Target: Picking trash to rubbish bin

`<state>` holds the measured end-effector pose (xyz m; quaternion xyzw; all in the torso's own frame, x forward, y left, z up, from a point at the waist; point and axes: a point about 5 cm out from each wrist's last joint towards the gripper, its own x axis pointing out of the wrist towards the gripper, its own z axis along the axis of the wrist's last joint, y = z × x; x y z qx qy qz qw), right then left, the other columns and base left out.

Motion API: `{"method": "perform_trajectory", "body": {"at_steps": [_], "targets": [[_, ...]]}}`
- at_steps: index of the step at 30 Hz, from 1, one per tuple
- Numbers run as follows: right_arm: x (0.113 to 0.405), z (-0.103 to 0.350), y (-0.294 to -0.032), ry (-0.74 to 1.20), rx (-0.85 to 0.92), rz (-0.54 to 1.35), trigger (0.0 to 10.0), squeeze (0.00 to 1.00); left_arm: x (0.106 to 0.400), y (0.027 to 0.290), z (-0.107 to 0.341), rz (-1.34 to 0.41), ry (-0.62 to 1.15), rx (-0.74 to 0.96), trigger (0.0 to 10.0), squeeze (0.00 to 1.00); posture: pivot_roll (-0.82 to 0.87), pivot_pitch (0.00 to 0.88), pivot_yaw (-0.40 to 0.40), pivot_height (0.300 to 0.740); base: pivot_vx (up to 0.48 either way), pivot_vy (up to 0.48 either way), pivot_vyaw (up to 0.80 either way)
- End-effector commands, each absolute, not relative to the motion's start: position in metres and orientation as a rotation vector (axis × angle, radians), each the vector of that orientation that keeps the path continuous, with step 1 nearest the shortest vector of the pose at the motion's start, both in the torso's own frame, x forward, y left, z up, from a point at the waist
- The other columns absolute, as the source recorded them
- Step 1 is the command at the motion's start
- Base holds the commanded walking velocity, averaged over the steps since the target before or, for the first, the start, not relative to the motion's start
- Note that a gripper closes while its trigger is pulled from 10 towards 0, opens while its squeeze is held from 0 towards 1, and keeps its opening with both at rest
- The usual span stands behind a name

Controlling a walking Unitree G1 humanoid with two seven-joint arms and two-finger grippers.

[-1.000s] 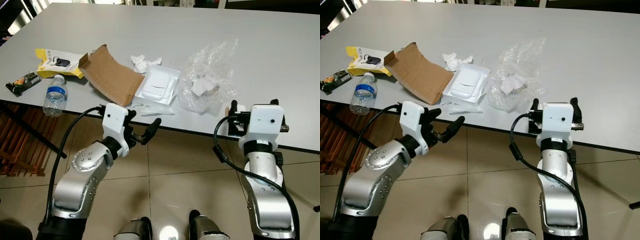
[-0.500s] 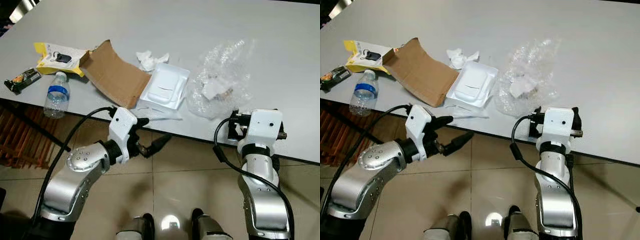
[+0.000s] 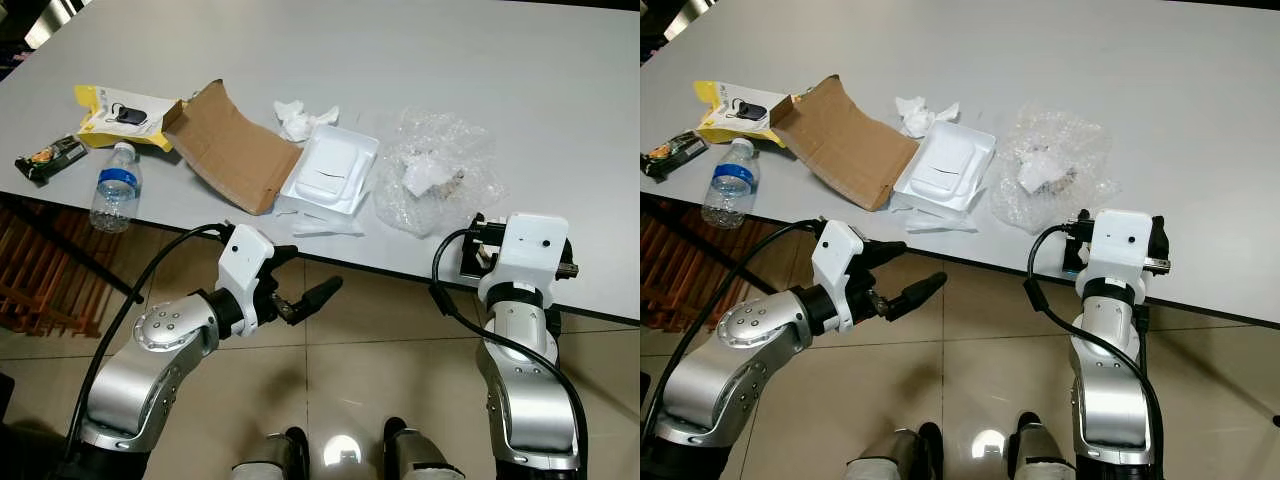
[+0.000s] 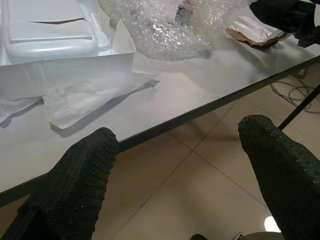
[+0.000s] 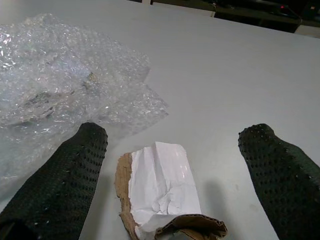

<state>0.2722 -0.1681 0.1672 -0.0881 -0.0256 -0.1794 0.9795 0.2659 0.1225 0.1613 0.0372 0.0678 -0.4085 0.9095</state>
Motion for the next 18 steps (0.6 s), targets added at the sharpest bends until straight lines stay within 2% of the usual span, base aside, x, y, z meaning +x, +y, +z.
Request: {"method": "perform_trajectory", "body": {"at_steps": [1, 4, 18], "targets": [[0.269, 0.166, -0.172, -0.053, -0.181, -0.382, 10.0, 0.00, 0.266, 0.122, 0.160, -0.847, 0.146, 0.074, 10.0, 0.00, 0.01, 0.234, 0.084, 0.740, 0.000, 0.000, 0.00], [0.268, 0.167, -0.173, -0.054, -0.177, -0.393, 10.0, 0.00, 0.267, 0.121, 0.159, -0.843, 0.142, 0.069, 10.0, 0.00, 0.00, 0.232, 0.085, 0.740, 0.000, 0.000, 0.00], [0.269, 0.183, -0.167, -0.125, -0.222, -0.369, 10.0, 0.00, 0.268, 0.117, 0.159, -0.856, 0.135, 0.064, 10.0, 0.00, 0.00, 0.232, 0.086, 0.740, 0.000, 0.000, -0.76]]}}
